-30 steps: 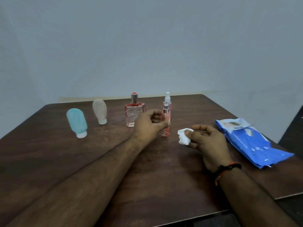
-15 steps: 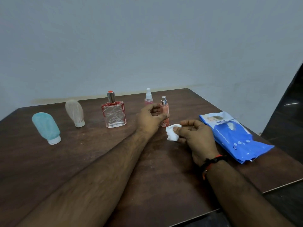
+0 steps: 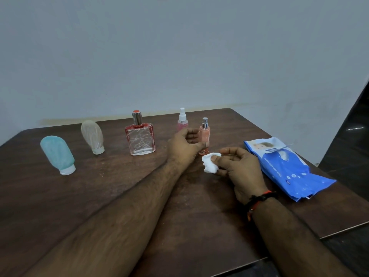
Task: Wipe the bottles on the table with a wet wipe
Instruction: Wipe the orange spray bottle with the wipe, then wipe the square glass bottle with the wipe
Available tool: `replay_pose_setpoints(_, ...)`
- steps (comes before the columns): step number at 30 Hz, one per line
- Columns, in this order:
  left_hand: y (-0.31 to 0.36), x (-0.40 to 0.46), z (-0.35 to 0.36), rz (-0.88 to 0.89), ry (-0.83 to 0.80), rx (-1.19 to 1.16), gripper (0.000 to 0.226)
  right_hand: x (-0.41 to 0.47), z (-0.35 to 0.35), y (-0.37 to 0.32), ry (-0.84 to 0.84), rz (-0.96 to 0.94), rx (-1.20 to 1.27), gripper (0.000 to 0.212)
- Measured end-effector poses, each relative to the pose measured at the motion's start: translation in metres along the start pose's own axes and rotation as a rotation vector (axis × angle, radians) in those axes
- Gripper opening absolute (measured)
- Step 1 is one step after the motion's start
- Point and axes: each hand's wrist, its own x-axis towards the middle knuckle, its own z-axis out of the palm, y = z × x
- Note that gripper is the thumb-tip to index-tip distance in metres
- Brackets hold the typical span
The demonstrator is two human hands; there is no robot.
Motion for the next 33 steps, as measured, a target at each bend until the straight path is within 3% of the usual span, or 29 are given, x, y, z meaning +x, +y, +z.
replay_pose_setpoints(5,0.003,-0.022,-0.036,-0.001,-0.042,0.042,0.054,-0.002,0.000,0.000,-0.010,-0.005,-0.002,0.026)
replay_pose_setpoints(10,0.005,-0.057,-0.114,0.062,-0.022,0.276,0.037,-0.010,0.010,-0.002,-0.104,-0.022,0.010,0.020)
replay_pose_setpoints(16,-0.001,-0.067,-0.186,0.015,0.253,0.421,0.021,-0.020,0.056,0.010,-0.217,-0.024,0.040,0.011)
replay_pose_setpoints(20,-0.003,-0.047,-0.189,0.049,0.374,0.422,0.028,-0.018,0.098,0.019,-0.253,-0.025,-0.013,0.004)
replay_pose_setpoints(27,0.006,0.000,-0.167,0.035,0.290,0.474,0.054,-0.002,0.120,0.029,-0.230,0.015,0.112,0.007)
replay_pose_setpoints(33,0.003,0.022,-0.162,-0.061,0.112,0.481,0.041,0.003,0.113,0.038,-0.230,0.026,0.093,0.013)
